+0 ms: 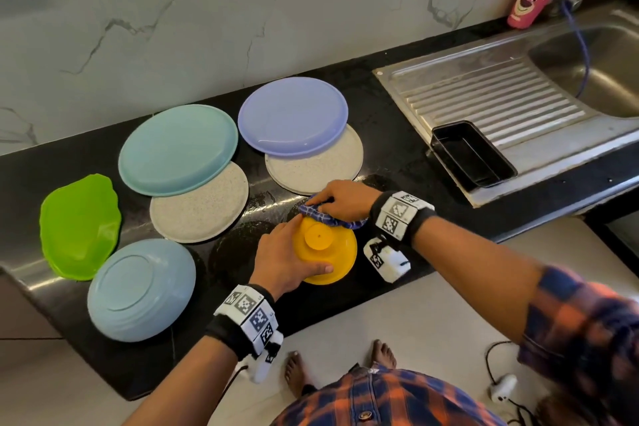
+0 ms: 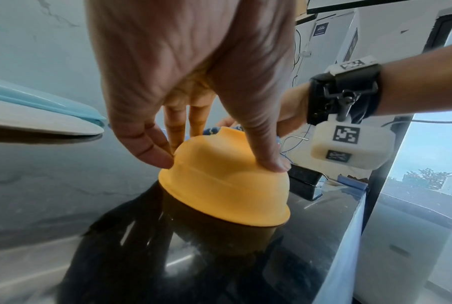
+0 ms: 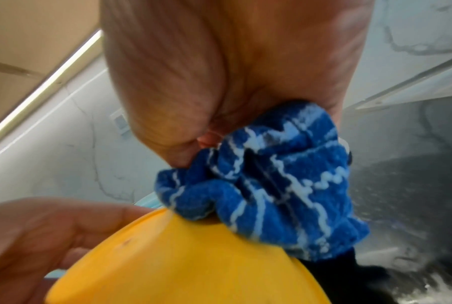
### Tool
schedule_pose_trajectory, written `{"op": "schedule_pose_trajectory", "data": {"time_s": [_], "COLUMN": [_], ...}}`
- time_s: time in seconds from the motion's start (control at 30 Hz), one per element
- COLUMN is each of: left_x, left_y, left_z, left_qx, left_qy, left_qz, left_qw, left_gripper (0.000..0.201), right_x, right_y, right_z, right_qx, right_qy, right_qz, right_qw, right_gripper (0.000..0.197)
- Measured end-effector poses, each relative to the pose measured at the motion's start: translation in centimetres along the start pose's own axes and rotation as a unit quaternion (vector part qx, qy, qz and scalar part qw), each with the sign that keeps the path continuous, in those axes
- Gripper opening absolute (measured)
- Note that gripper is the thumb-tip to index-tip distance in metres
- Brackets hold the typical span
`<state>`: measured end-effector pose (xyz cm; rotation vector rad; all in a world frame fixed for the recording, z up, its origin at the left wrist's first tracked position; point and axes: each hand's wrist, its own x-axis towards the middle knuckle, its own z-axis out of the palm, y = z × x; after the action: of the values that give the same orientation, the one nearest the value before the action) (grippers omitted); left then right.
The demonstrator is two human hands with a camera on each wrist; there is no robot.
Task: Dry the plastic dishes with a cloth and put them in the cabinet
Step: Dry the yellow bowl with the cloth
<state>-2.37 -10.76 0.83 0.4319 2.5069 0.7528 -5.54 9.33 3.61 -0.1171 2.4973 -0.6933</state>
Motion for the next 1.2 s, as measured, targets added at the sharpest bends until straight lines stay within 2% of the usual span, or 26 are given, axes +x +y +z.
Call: {"op": "schedule_pose_trajectory", "data": {"time_s": [0.07,0.13,0.2,0.27,0.37,0.47,0.57,0.67,0.77,0.87,1.07,1.2], "left_x": [-0.2,-0.2,-0.2,-0.4,-0.6,-0.5,-0.3,-0.4,-0.6,-0.7,-0.2,-0.2], "left_y": [0.2,0.4,0.4,0.2,0.1,-0.2,-0.6,-0.4,0.2,0.6,0.2,0.6], "left_z": [0.0,0.0,0.0,0.2,0.2,0.4,0.6,0.4,-0.1,-0.3,-0.4,-0.6], "left_qx": [-0.012,-0.013,-0.023,-0.051,-0.064,-0.073,-0.083,-0.067,-0.036,-0.016,-0.018,-0.002], "left_qy": [0.006,0.005,0.011,0.024,0.034,0.028,0.025,0.024,0.023,0.01,0.001,-0.001], "left_qz": [0.001,-0.005,-0.012,-0.003,0.005,0.002,0.006,0.015,0.018,0.013,0.015,0.011], "left_qw": [1.0,1.0,1.0,0.998,0.997,0.997,0.996,0.997,0.999,1.0,1.0,1.0], "left_gripper": [0.111,0.112,0.114,0.106,0.097,0.091,0.09,0.083,0.087,0.099,0.084,0.087], "right_x": [-0.4,-2.0,-4.3,-6.7,-7.8,-5.9,-4.3,-5.5,-7.6,-7.5,-5.9,-7.7], "right_y": [-0.7,-0.9,-0.6,-0.2,-0.3,-2.0,-3.8,-3.4,-1.8,-1.0,-3.0,-2.5], "right_z": [0.0,0.9,2.5,4.1,4.9,3.7,3.0,3.2,3.0,1.9,2.4,2.8], "right_qx": [-0.035,-0.058,-0.045,-0.022,-0.017,-0.049,-0.104,-0.13,-0.143,-0.124,-0.146,-0.173], "right_qy": [0.015,0.082,0.133,0.154,0.153,0.149,0.127,0.11,0.084,0.106,0.12,0.073], "right_qz": [-0.007,-0.008,-0.009,-0.025,-0.019,-0.005,-0.038,-0.073,-0.061,-0.028,-0.045,-0.073], "right_qw": [0.999,0.995,0.99,0.988,0.988,0.988,0.986,0.983,0.984,0.986,0.981,0.98], "right_gripper": [0.04,0.039,0.039,0.04,0.039,0.036,0.032,0.031,0.032,0.029,0.027,0.031]}}
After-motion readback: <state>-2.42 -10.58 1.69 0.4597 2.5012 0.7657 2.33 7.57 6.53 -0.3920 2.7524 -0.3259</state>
